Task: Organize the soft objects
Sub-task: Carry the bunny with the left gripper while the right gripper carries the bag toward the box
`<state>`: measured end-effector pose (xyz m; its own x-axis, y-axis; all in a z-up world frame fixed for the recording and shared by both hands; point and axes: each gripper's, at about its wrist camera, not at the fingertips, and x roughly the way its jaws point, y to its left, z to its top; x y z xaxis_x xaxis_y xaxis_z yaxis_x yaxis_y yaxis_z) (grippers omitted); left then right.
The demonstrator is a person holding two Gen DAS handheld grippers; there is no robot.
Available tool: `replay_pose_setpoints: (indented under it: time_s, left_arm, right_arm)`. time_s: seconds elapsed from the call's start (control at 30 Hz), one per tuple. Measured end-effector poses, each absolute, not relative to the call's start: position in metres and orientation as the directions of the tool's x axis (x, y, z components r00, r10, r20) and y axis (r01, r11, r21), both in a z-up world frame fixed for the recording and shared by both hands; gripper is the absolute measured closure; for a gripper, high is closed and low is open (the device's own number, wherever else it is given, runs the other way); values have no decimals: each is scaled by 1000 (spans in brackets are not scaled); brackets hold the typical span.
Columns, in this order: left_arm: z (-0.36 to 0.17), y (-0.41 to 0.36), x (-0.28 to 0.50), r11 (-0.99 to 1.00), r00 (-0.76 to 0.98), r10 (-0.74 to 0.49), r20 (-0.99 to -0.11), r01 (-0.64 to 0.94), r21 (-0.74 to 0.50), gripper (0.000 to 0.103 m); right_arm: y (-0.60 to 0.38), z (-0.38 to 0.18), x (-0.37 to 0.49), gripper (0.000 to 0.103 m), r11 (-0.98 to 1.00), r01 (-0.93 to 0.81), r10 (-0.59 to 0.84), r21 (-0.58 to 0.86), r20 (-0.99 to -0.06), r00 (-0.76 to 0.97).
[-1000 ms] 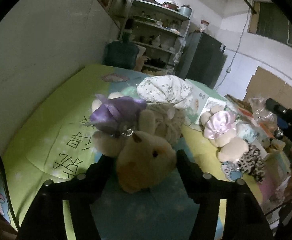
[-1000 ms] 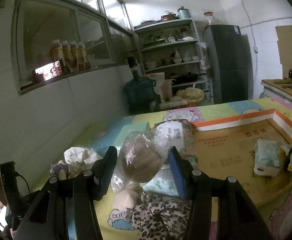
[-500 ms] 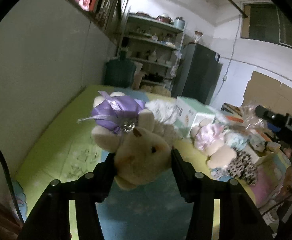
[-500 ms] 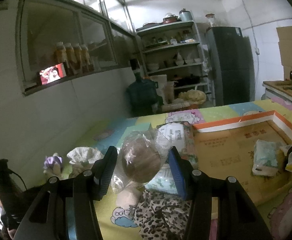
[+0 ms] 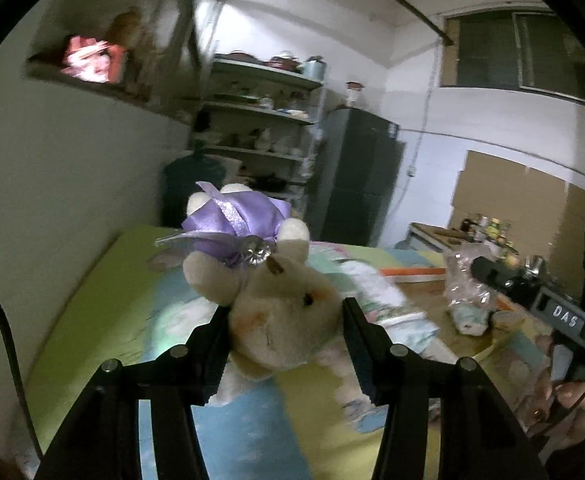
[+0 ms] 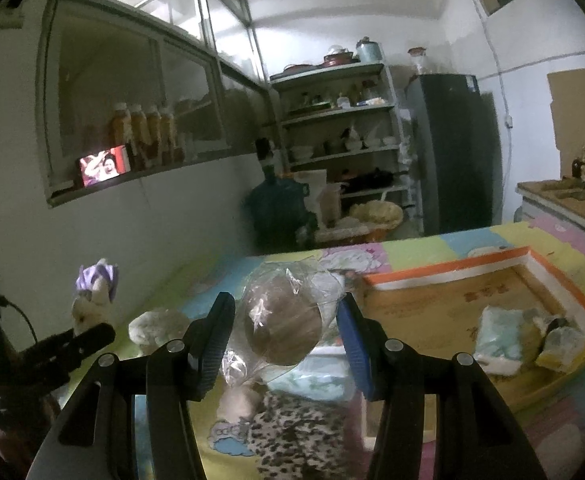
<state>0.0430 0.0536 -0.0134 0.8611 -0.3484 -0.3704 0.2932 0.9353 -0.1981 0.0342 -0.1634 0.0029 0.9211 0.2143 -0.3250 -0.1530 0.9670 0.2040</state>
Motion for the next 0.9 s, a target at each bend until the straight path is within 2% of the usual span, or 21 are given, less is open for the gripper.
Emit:
replay_pose_setpoints:
  time_s: [0.27,0.9]
  left_arm:
    - [3,-6,67,885,814,-466,-348,420,-203,49]
    - [10,-152,123,783,676,-616,-404,581,-223,50]
  right_arm:
    - [-202,18,30,49,982,-75,125,174,-296,947]
    - [-318,28,36,49,987,109,-64,121,-321,945]
